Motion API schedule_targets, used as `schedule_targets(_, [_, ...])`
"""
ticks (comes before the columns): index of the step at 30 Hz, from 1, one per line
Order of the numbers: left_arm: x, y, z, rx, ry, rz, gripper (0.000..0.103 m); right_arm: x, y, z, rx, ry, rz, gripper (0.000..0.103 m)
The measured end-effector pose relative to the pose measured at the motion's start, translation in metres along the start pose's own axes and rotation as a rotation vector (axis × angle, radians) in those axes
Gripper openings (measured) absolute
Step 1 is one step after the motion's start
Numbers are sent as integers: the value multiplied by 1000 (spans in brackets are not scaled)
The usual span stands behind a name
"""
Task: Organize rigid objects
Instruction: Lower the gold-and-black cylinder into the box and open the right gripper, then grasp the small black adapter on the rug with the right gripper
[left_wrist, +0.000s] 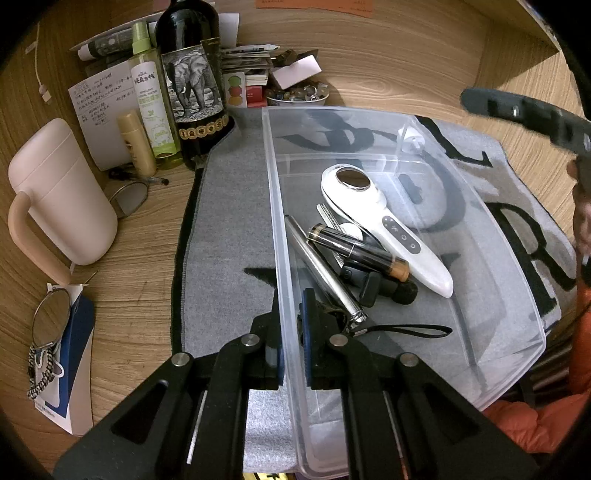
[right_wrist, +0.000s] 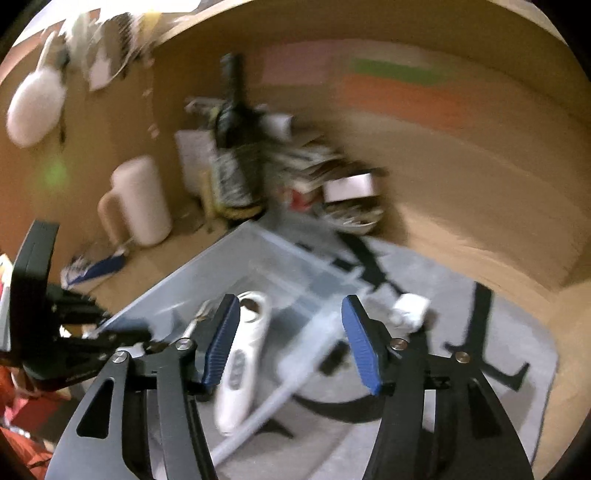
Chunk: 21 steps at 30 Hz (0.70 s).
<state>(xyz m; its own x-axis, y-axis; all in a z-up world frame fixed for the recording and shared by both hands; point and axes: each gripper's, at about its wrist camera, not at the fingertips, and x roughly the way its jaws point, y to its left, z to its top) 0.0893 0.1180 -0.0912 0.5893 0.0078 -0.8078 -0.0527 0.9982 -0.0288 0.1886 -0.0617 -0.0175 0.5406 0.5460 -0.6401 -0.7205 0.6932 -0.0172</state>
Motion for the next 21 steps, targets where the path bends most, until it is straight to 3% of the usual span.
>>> schedule_targets(8, [1,1,1,-14,3,-6,7,-3,-51,-3,105,14,-90,54])
schedule_targets(21, [3,0,-1,-12,7,7,6,67,-51,-54,59,274,-26,54])
